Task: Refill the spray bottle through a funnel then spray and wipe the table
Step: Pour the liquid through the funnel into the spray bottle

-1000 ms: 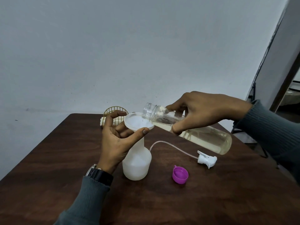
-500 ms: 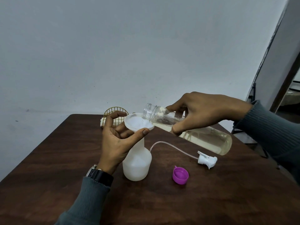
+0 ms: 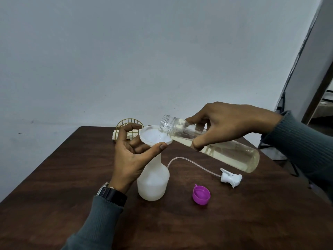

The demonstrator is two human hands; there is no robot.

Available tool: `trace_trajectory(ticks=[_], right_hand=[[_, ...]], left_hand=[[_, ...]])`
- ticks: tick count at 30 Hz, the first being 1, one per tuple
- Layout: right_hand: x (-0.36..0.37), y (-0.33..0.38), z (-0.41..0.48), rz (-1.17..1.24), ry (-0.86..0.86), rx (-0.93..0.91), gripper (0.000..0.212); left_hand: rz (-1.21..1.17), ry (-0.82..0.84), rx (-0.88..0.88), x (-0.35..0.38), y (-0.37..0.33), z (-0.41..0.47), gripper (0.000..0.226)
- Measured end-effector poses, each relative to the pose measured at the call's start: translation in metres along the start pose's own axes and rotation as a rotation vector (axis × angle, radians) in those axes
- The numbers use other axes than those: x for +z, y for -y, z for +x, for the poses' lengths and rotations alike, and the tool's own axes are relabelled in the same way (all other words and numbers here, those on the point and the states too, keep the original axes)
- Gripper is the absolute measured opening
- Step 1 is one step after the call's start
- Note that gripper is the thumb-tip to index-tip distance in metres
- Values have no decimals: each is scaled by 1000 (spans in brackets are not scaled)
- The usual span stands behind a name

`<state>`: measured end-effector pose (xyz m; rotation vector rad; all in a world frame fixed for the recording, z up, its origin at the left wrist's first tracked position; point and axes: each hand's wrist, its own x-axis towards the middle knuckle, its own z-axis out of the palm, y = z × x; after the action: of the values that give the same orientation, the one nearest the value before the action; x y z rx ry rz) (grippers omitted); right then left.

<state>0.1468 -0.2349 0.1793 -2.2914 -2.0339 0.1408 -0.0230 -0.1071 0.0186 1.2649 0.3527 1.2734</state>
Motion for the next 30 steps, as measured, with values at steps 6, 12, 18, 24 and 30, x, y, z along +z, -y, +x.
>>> trace_trajectory(ticks=[6,12,18,24,30], right_hand=[[0,-2,3,-2,8,-7,45],[-1,0,3,-13,2,0,51],[-1,0,4,-28,1,9,51],[-2,0,5,-34,5,34,59],[-4,1,5,-47,2,41,63]], left_hand=[[-9,-1,2,0,0,0,83],[-6,2,-1,0,0,1,81],[-7,6,0,-1,1,2,85],[-6,2,2,0,2,3,86],[-10,5,-4,0,1,3,87]])
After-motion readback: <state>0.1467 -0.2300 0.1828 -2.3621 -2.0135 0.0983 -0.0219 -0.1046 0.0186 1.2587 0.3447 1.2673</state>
